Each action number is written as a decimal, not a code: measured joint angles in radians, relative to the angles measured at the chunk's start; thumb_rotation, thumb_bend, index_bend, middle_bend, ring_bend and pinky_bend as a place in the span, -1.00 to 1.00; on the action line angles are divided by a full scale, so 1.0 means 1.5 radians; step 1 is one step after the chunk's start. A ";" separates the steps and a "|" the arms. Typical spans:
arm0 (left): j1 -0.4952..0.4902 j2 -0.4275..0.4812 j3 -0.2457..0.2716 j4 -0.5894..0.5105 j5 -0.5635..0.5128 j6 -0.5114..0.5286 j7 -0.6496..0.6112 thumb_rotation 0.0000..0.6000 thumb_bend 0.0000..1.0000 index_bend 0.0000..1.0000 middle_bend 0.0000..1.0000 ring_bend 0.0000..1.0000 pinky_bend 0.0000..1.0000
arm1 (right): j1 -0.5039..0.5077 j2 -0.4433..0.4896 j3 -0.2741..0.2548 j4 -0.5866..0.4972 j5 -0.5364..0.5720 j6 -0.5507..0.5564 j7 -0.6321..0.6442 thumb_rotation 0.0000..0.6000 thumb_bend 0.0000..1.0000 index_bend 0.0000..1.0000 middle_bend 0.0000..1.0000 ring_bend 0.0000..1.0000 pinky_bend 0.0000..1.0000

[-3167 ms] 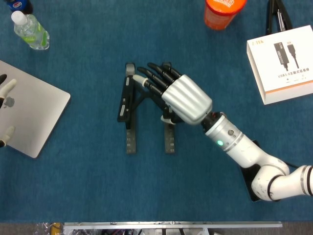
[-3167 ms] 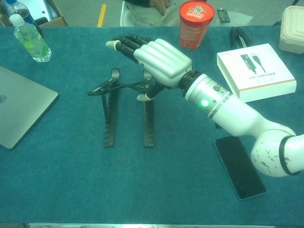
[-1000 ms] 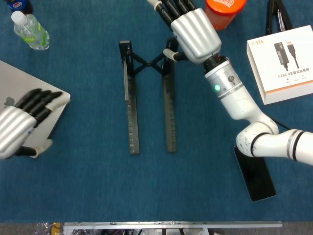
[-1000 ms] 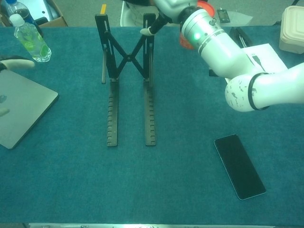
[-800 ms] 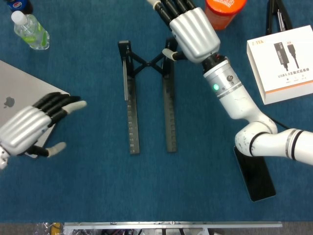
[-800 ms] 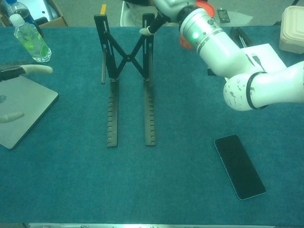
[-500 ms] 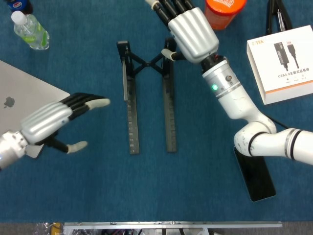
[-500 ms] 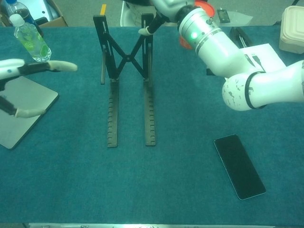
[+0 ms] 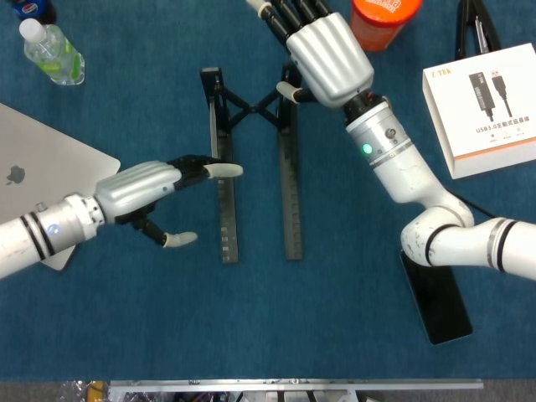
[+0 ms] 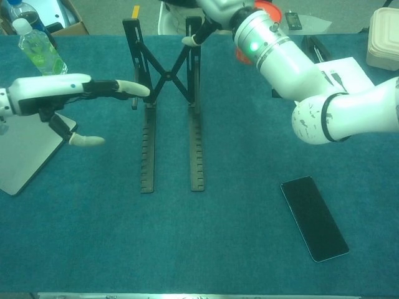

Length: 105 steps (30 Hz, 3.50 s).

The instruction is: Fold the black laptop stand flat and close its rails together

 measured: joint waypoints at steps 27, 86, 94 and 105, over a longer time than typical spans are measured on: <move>-0.081 -0.048 0.033 0.049 -0.033 -0.027 -0.027 1.00 -0.36 -0.90 -0.88 -1.00 -1.00 | 0.008 0.005 -0.009 -0.002 0.003 0.003 0.008 1.00 -0.88 -1.00 -0.89 -0.99 -0.64; -0.100 -0.209 0.010 0.214 -0.168 -0.123 0.043 1.00 -0.36 -0.88 -0.83 -1.00 -1.00 | -0.115 0.210 -0.062 -0.268 -0.056 0.064 0.066 1.00 -0.88 -1.00 -0.89 -0.99 -0.64; -0.106 -0.215 0.001 0.220 -0.180 -0.141 0.065 1.00 -0.36 -0.87 -0.82 -1.00 -1.00 | -0.138 0.237 -0.073 -0.286 -0.073 0.076 0.081 1.00 -0.88 -1.00 -0.89 -0.99 -0.64; -0.102 -0.204 0.001 0.205 -0.188 -0.146 0.082 1.00 -0.36 -0.87 -0.82 -1.00 -1.00 | -0.146 0.246 -0.080 -0.301 -0.089 0.073 0.110 1.00 -0.88 -1.00 -0.89 -0.99 -0.64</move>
